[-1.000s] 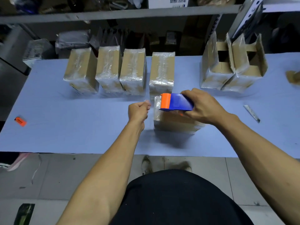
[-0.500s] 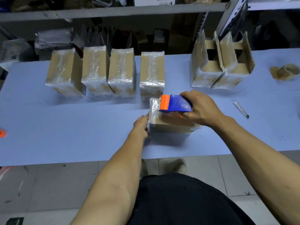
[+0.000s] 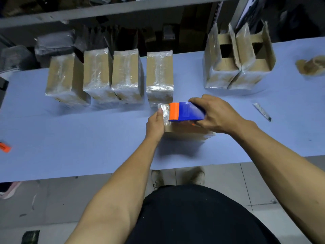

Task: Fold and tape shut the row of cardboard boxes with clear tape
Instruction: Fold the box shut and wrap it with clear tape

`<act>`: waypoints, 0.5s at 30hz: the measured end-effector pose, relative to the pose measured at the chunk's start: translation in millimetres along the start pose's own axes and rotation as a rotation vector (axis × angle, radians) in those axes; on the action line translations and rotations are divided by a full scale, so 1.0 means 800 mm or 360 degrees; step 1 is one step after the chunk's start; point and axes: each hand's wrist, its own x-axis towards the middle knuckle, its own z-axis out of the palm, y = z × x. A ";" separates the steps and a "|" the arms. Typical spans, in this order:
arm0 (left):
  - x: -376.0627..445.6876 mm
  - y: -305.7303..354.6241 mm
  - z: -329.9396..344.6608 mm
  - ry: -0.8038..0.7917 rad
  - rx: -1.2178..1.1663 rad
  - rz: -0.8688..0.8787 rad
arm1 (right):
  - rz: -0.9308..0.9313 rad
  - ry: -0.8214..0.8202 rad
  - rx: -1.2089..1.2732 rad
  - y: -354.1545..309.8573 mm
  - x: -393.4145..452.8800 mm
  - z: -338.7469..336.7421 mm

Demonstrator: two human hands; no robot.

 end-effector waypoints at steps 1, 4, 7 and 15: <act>0.000 0.001 -0.001 0.0019 0.0028 0.0023 | -0.0012 -0.0008 -0.0009 0.004 -0.004 -0.002; -0.001 0.004 0.001 0.0073 0.0089 0.0051 | -0.0024 0.0010 -0.0044 0.017 -0.014 -0.010; -0.004 0.005 0.002 0.0112 0.0116 0.0062 | 0.0013 0.0011 -0.0059 0.038 -0.030 -0.017; -0.013 0.013 0.004 0.0205 0.0221 0.0105 | 0.0311 0.0048 0.0056 0.122 -0.090 -0.015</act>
